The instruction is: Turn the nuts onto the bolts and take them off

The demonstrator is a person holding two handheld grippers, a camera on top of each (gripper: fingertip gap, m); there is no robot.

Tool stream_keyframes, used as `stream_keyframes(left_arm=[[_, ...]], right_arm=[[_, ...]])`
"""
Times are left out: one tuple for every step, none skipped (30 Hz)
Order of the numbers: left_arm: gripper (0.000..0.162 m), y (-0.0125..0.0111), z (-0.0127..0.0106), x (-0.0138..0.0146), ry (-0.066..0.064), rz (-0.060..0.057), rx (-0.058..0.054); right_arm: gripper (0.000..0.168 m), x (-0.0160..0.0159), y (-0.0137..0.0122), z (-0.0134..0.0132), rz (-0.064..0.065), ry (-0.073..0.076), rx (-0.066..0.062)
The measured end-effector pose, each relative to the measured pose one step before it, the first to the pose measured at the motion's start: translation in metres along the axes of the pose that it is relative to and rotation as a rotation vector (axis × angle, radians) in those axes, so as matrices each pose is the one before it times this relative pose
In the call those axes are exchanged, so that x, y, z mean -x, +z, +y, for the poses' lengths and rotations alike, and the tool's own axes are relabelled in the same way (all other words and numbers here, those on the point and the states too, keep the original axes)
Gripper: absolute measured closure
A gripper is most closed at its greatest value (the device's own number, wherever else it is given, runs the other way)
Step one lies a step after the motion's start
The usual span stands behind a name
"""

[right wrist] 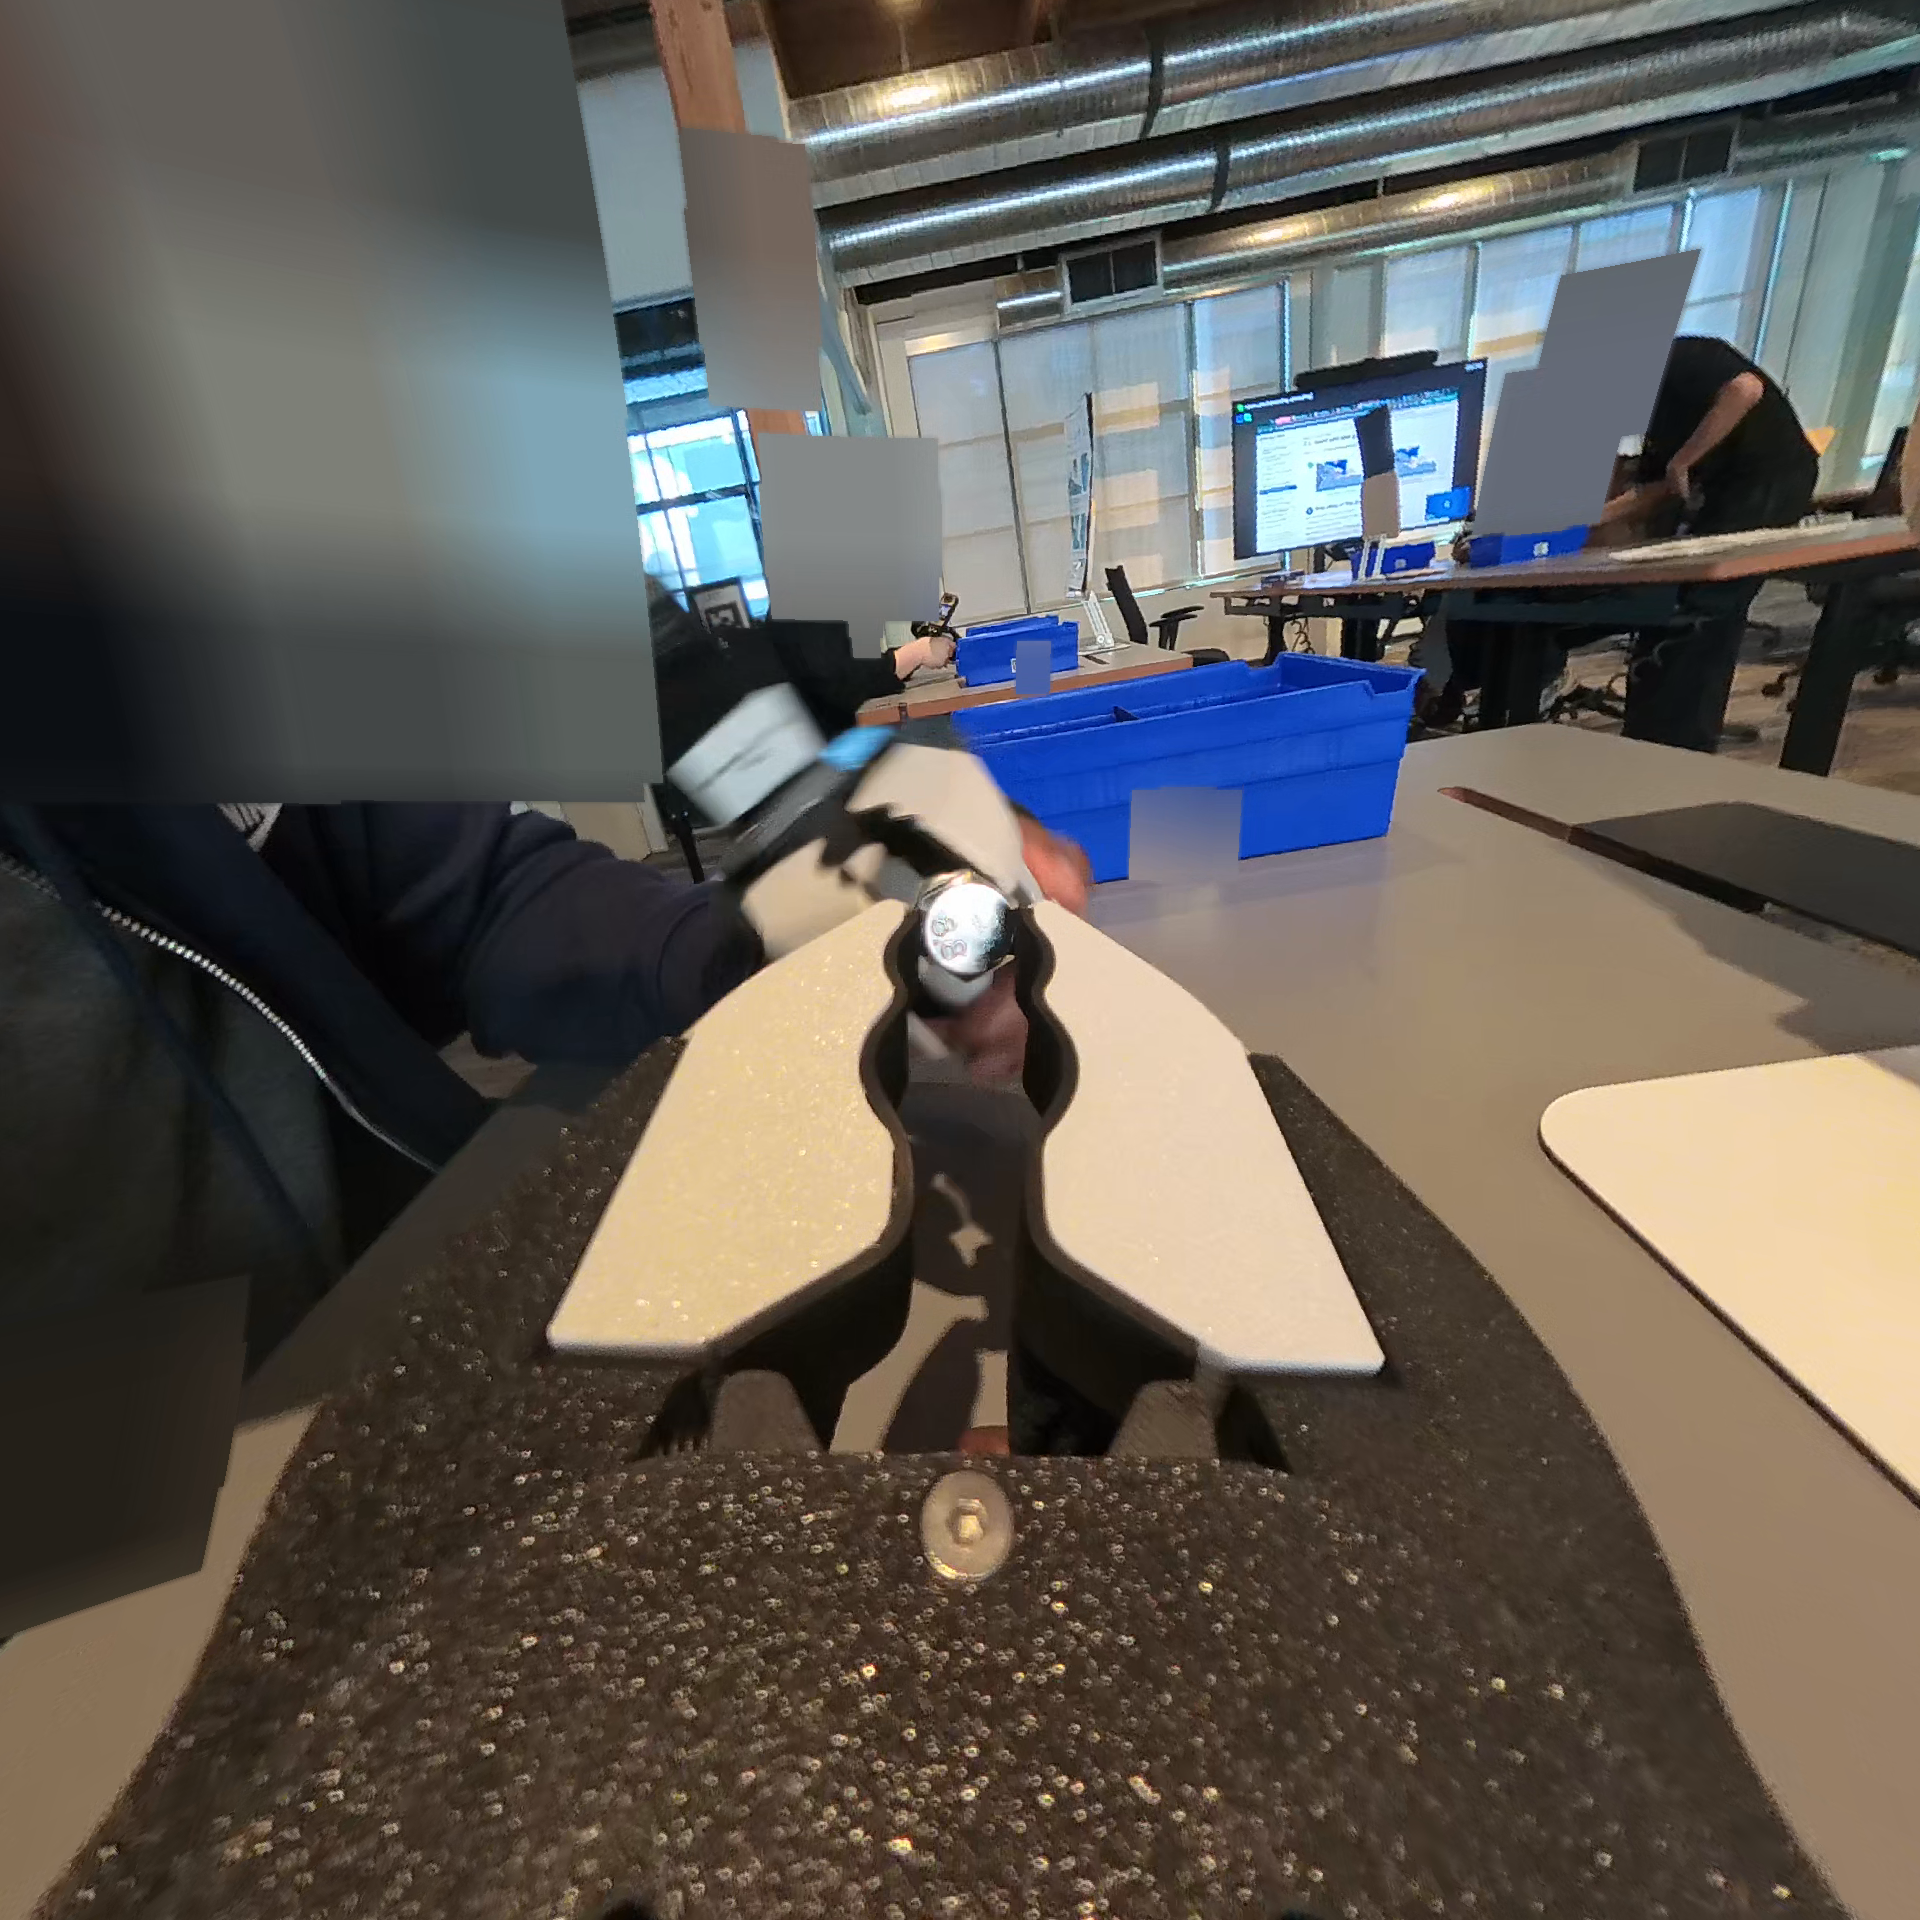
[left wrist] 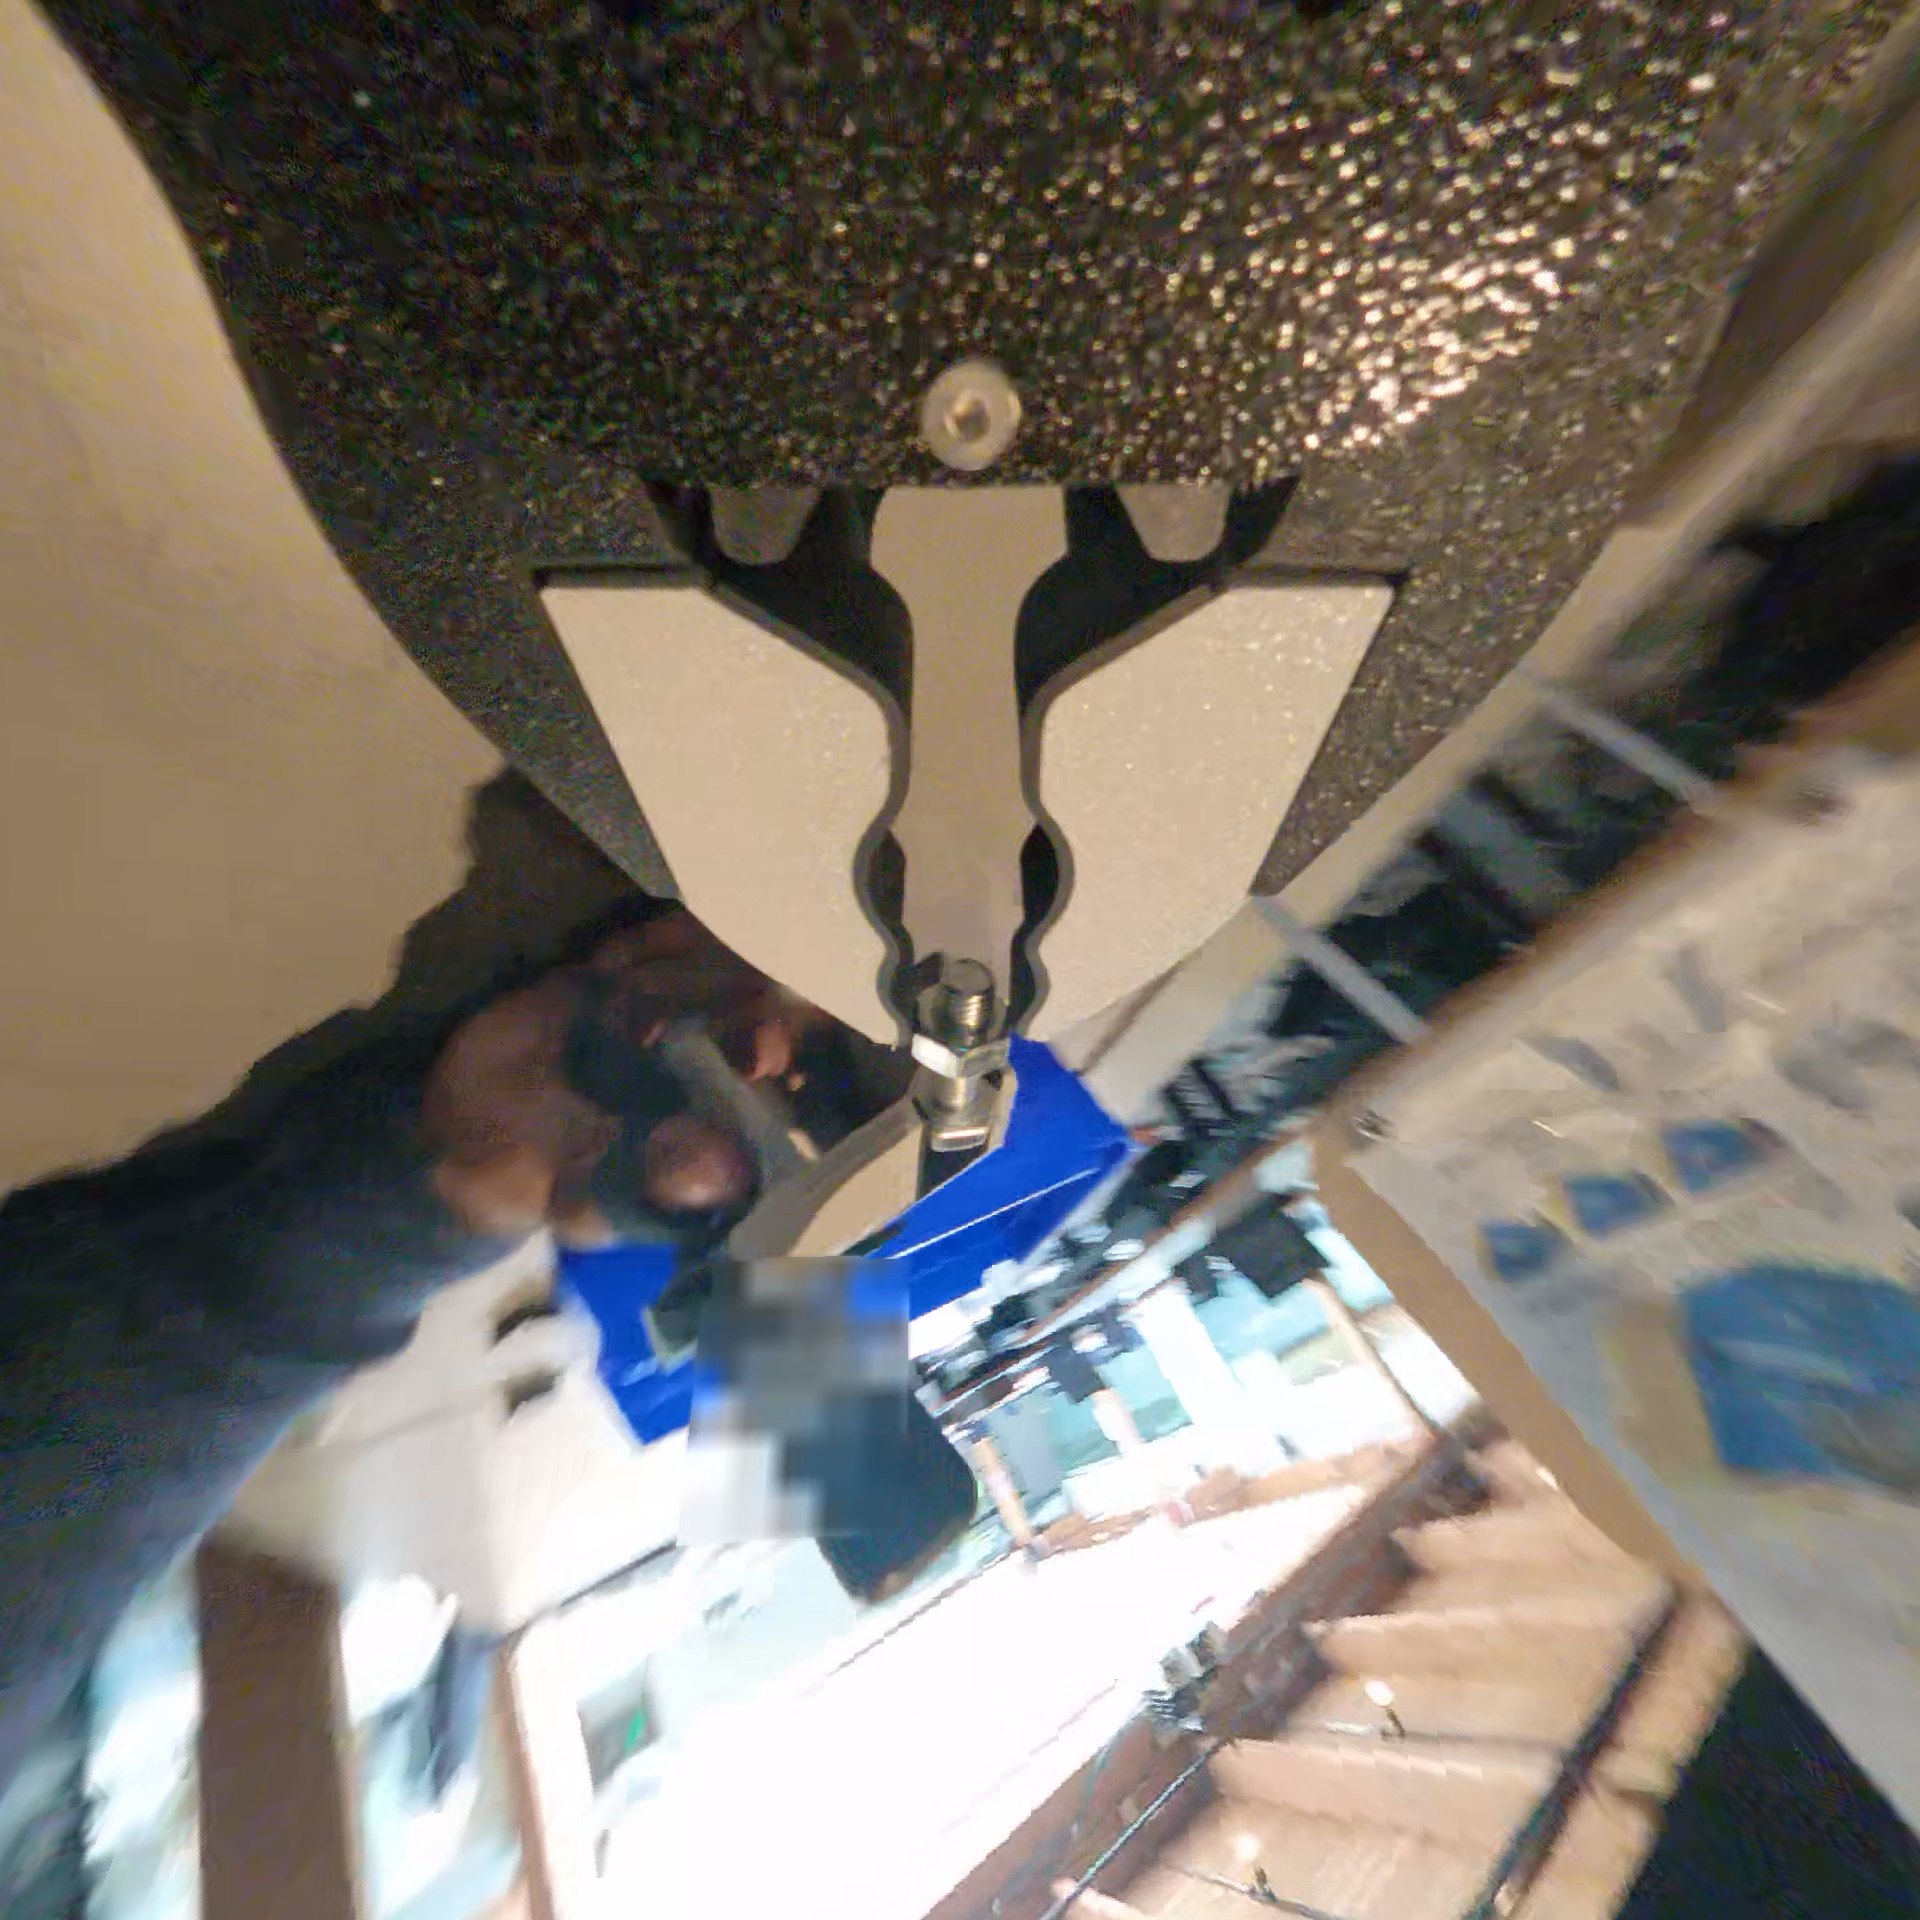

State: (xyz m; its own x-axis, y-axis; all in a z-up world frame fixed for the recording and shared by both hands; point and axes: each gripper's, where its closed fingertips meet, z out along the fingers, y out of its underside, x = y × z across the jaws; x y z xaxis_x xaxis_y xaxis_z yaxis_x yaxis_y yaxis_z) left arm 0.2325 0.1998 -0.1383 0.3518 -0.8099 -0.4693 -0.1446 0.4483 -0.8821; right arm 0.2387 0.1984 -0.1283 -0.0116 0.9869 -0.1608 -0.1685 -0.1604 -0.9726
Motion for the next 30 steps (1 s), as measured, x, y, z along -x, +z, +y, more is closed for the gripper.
stream_keyframes(left_arm=[[0.145, -0.00012, 0.00127, 0.0015, 0.158, -0.0548, 0.0318], [0.145, -0.00018, 0.00053, 0.0015, 0.1645, -0.0577, 0.0273], [0.145, 0.00005, -0.00034, 0.00111, 0.1371, -0.0494, 0.0185], [0.145, 0.0005, -0.00034, 0.00053, 0.0629, -0.0293, 0.0104], [0.144, 0.00039, -0.00104, 0.00013, -0.0328, -0.0078, -0.0063], [0.139, -0.00064, -0.00342, -0.00026, -0.1032, 0.0171, -0.0333], [0.132, -0.00092, -0.0039, 0.00038, -0.1355, 0.0263, -0.0429], [0.13, -0.00031, -0.00185, -0.00024, -0.1524, 0.0398, -0.0296], [0.125, 0.0002, -0.00222, -0.00254, -0.1653, 0.0615, -0.0305], [0.122, 0.00061, -0.00154, -0.00126, -0.163, 0.0527, -0.026], [0.121, 0.00089, 0.00052, 0.00356, -0.1439, 0.0142, -0.0104], [0.12, 0.00049, 0.00107, 0.00379, -0.11, 0.0073, -0.0057], [0.119, -0.00003, 0.00047, 0.0023, -0.0729, 0.0088, -0.007], [0.12, -0.00014, 0.00063, 0.00142, -0.0437, 0.0062, -0.0048], [0.122, 0.0002, 0.00105, -0.00135, -0.022, 0.0165, 0.0003], [0.123, 0.0009, 0.00198, -0.00243, -0.0113, 0.0176, 0.0093], [0.123, 0.00141, 0.00251, -0.00157, -0.0057, 0.0071, 0.014], [0.125, 0.0014, 0.00174, -0.00198, -0.001, 0.0073, 0.0095], [0.131, 0.00058, 0.00001, -0.0021, 0.0077, 0.0054, -0.0014], [0.138, -0.00013, -0.0013, -0.00013, 0.0121, -0.0101, -0.0094], [0.144, -0.00072, -0.00056, 0.00183, 0.0173, -0.0195, -0.0037], [0.144, -0.00068, -0.00051, -0.00014, 0.0294, -0.0038, -0.0006], [0.145, -0.00058, -0.00041, 0.00001, 0.0522, -0.0132, 0.0045], [0.145, -0.00042, 0.00018, 0.0004, 0.0903, -0.0294, 0.0141], [0.145, -0.00027, 0.0009, 0.00059, 0.1351, -0.0429, 0.0258], [0.145, -0.00019, 0.00182, 0.00109, 0.1761, -0.0557, 0.038], [0.144, -0.00031, 0.00187, 0.00168, 0.1982, -0.0616, 0.0389], [0.144, -0.00033, 0.00168, 0.00159, 0.1949, -0.06, 0.0352], [0.144, -0.00035, 0.00094, 0.00142, 0.1589, -0.0504, 0.0255], [0.141, -0.00022, -0.00034, 0.00019, 0.0737, -0.0216, 0.0072]], right_arm=[[0.152, -0.00079, 0.00032, 0.00004, 0.0033, 0.0052, -0.0007], [0.152, -0.00021, 0.00021, -0.00023, 0.0009, 0.0049, -0.0035], [0.152, 0.00004, -0.00015, -0.00054, -0.002, 0.0061, -0.0057], [0.152, -0.00003, -0.00038, -0.00062, -0.0011, 0.0035, -0.0048], [0.152, -0.00018, -0.00039, -0.00043, 0.0005, 0.0012, -0.003], [0.152, -0.00017, -0.00061, -0.00078, 0.0005, 0.0015, -0.0058], [0.152, -0.00029, -0.00079, -0.00113, -0.0012, 0.0051, -0.0071], [0.152, -0.00044, -0.00104, -0.00114, -0.0014, 0.0062, -0.0086], [0.152, -0.00058, -0.00108, -0.00134, -0.0003, 0.0058, -0.0091], [0.152, -0.0005, -0.001, -0.00105, 0.0011, 0.0039, -0.0076], [0.152, -0.00015, -0.0007, -0.00091, 0.0002, 0.0009, -0.0055], [0.152, 0.00019, -0.00028, -0.00032, -0.0003, -0.0011, -0.0014], [0.152, 0.00048, 0.00021, 0.00045, -0.0008, -0.0031, 0.0026], [0.152, 0.00085, 0.00046, 0.00056, -0.0027, -0.003, 0.0035], [0.152, 0.00086, 0.00054, 0.00048, -0.0033, -0.0005, 0.0018], [0.152, 0.0006, 0.00061, 0.00053, -0.0023, 0.0004, 0.0023], [0.152, 0.00034, 0.00044, 0.00062, -0.0002, -0.0024, 0.0036], [0.152, 0.00035, 0.00025, 0.0003, -0.0006, -0.0021, 0.0025], [0.152, 0.00031, 0.00024, 0.00038, -0.0018, -0.0001, 0.0021], [0.152, 0.00093, 0.00024, 0.00021, -0.0053, -0.0006, 0.0007], [0.152, 0.00105, 0.00056, 0.00016, -0.0037, -0.0005, 0.0009], [0.152, 0.00071, 0.00058, 0.00006, -0.0008, 0.0005, -0.0013], [0.152, 0.00046, 0.00043, 0.00021, -0.0014, 0.0036, -0.0014], [0.152, 0.00035, 0.00027, 0.0001, -0.0031, 0.0039, 0.0], [0.152, 0.00026, 0.00008, 0.00023, -0.0037, 0.0029, 0.0013], [0.152, 0.00004, 0.00004, 0.00026, -0.0012, 0.0028, 0.0021], [0.152, -0.0002, 0.00005, 0.0006, 0.0015, 0.002, 0.0028], [0.152, -0.00035, 0.00028, 0.00066, 0.0023, 0.001, 0.0043], [0.152, 0.00003, 0.00028, 0.00051, 0.0001, -0.0004, 0.003], [0.152, 0.00025, 0.00021, -0.00016, -0.001, 0.0004, -0.0015]])
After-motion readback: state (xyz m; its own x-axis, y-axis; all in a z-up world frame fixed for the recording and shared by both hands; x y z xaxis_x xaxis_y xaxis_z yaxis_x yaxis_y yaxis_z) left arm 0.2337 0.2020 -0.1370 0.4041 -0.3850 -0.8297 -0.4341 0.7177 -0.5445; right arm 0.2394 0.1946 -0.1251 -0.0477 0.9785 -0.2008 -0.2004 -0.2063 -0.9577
